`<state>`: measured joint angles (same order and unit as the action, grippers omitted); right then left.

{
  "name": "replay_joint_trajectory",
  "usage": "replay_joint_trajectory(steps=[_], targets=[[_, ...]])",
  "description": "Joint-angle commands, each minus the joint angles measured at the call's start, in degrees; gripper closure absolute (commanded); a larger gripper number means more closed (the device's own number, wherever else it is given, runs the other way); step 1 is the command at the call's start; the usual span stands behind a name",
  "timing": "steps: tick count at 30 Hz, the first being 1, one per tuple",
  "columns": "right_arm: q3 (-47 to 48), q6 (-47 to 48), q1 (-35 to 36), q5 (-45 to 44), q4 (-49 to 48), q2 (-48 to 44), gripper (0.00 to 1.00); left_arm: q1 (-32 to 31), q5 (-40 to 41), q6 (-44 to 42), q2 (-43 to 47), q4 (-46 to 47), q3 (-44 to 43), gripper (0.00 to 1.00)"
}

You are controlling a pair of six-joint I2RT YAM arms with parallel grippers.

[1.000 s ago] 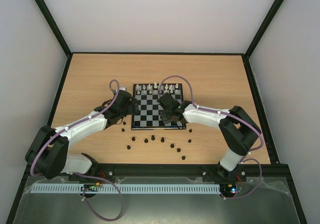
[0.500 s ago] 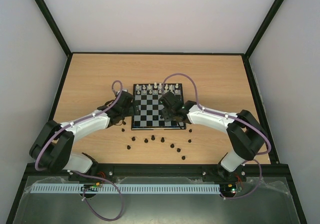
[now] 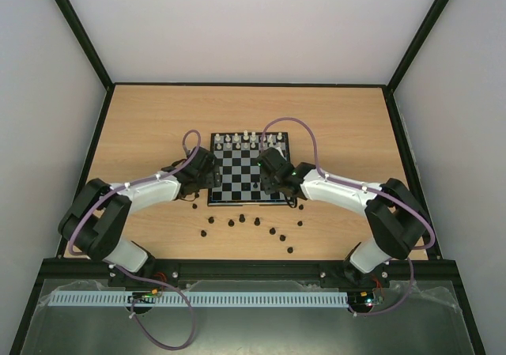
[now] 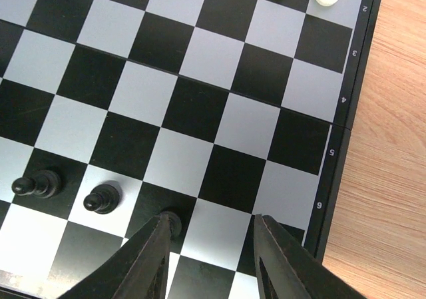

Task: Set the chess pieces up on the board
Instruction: Pick up the chess piece at the center of the board.

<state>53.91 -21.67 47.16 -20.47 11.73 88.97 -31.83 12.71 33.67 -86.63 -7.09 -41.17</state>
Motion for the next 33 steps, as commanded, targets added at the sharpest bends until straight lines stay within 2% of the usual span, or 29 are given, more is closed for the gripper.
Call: replay_joint_trajectory(steps=[1,5,8,12,21,33], targets=[[-1.5,-0.8,0.0,-1.6,0.8,-1.8,0.65,0.6,0.7,-0.2,-0.8,0.2,-1.0,0.12],[-2.0,-0.9,0.0,-1.4,0.6,-2.2,0.65,1.0,0.6,-0.2,-1.2,0.4,-0.8,0.21],[-2.4,-1.1,-0.1,-1.4,0.4,-2.3,0.65,1.2,1.5,0.3,-0.8,0.3,-0.4,0.33],[-2.4,-1.2,-0.3,-1.3,0.5,-2.5,0.65,1.7,1.6,0.3,0.0,0.7,0.2,0.41],[-3.1,-1.4,-0.6,-0.6,0.3,-2.7,0.65,3.8,0.7,1.2,-0.7,1.3,1.2,0.49],[-3.6,-1.6,-0.5,0.2,0.2,-3.3,0.64,3.9,-0.1,2.0,-2.1,0.6,0.5,0.71]])
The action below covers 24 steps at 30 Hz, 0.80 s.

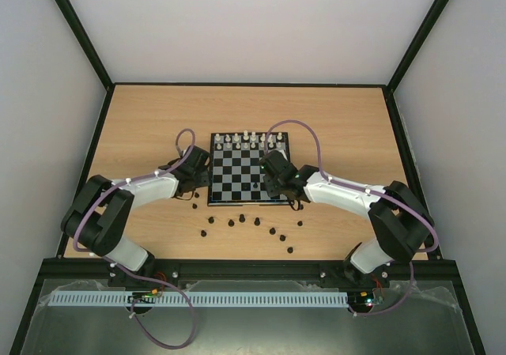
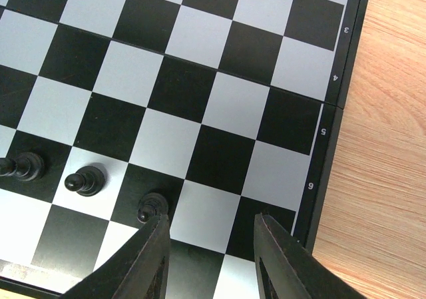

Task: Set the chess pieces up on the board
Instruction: Pick up the chess piece at the center of the board.

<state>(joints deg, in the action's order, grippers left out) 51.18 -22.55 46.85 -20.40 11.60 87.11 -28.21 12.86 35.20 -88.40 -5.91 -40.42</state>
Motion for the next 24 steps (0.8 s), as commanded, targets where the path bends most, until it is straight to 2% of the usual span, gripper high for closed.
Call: replay_joint_trajectory(steps=[1,12,18,24], targets=[[-0.8,-0.7,-0.2,0.3,0.4,-1.5,0.64,0.3,-0.2,0.4,-0.3,-1.1,-0.5,0.72],[-0.9,-0.9,-0.2,1.3,0.1,-1.5,0.64,0.3,1.1,0.6,2.6,-3.6,-0.1,0.66],[-1.0,-0.8,-0.3,1.6,-0.1,-1.3,0.64,0.2,0.1,0.7,3.1,-3.2,1.8,0.74],[-1.0,-0.9,-0.2,1.9,-0.1,-1.4,0.64,0.3,0.3,0.7,3.5,-3.1,3.0,0.76]])
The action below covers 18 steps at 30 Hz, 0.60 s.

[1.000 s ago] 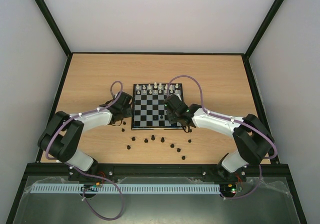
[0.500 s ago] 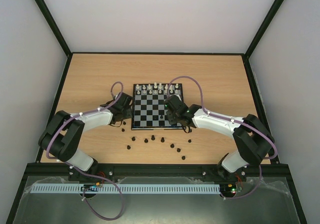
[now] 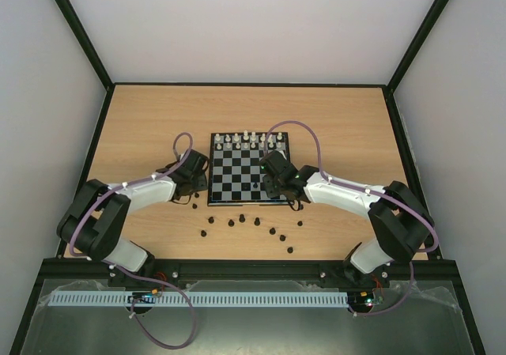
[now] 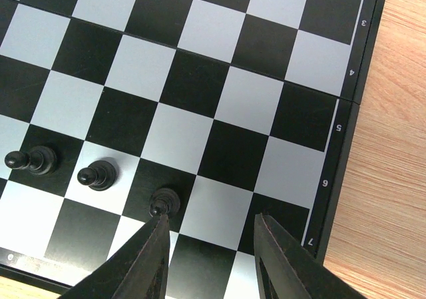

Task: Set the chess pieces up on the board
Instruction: Pick up the chess piece at the center of the board.

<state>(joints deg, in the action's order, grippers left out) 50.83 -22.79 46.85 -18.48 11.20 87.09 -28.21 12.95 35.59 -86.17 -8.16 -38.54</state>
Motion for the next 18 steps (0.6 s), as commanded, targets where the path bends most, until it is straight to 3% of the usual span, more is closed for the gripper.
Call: replay_joint_trajectory(steps=[1,6,12,18], targets=[[-0.7,-0.7,-0.2,-0.1,0.3,-1.3,0.64,0.2,0.2,0.2,1.2,-0.7,1.1,0.76],[-0.8,-0.7,-0.2,0.1,0.3,-1.7,0.64,0.2,-0.3,-0.5,1.6,0.1,1.5,0.77],[-0.9,-0.7,-0.2,0.4,0.1,-1.4,0.64,0.2,-0.8,-0.9,1.8,-0.3,1.6,0.98],[-0.9,-0.8,-0.2,0.6,0.2,-1.8,0.64,-0.6,-1.5,-1.1,1.4,-1.4,0.7,0.98]])
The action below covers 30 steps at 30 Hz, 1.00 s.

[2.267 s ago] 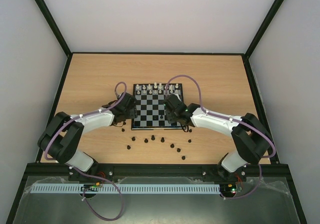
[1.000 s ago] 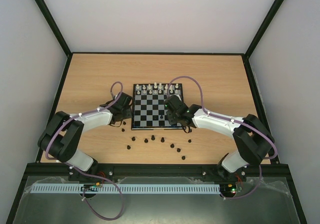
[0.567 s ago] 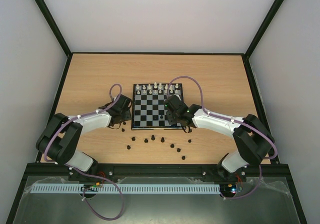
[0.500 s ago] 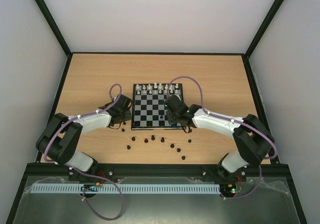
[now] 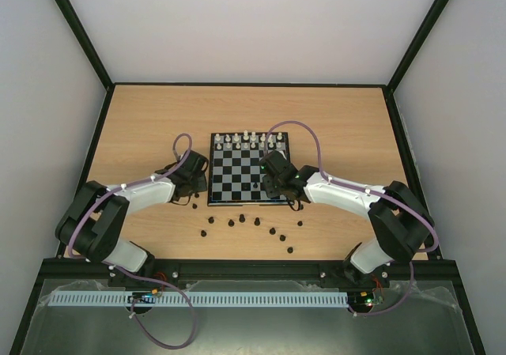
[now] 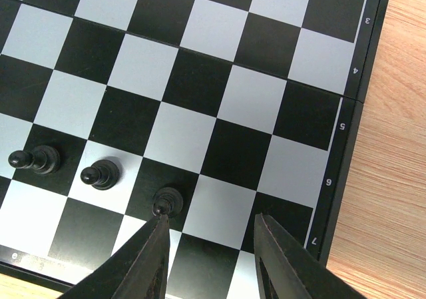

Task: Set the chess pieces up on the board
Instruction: Pick up the chess piece at the center of the board, then place the chess piece on the chessboard.

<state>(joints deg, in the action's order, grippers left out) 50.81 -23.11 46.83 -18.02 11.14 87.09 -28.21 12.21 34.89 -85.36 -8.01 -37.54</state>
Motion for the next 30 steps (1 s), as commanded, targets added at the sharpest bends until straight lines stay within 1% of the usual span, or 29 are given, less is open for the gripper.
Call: replay_joint_trajectory(steps=[1,8,12,16,22,25,30], targets=[[-1.0,-0.5,-0.2,0.1,0.1,-1.9,0.64,-1.3,-0.8,-0.6,0.6,-2.2,-0.9,0.98],[-1.5,-2.2,-0.3,-0.6,-0.4,-3.2,0.64,-8.7,2.7,-0.7,3.3,-8.0,-6.1,0.98],[-2.3,-3.0,-0.3,0.0,-1.1,-5.4,0.64,-11.7,3.2,-0.9,4.4,-8.5,-8.2,0.98],[-2.9,-3.5,-0.7,-1.0,-0.2,-7.6,0.64,-15.2,4.6,-1.3,2.7,-10.1,-11.2,0.98],[-3.8,-3.6,-2.2,-0.5,0.4,-10.6,0.63,-17.8,3.4,-1.2,-0.7,-10.0,-13.9,0.98],[-3.7,-3.6,-2.3,-0.7,0.9,-11.0,0.63,-19.2,4.4,-1.0,-2.3,-9.7,-14.9,0.98],[-4.2,-3.6,-3.1,-0.6,0.8,-11.6,0.62,-19.7,5.0,-1.6,-3.8,-7.9,-14.8,0.98]])
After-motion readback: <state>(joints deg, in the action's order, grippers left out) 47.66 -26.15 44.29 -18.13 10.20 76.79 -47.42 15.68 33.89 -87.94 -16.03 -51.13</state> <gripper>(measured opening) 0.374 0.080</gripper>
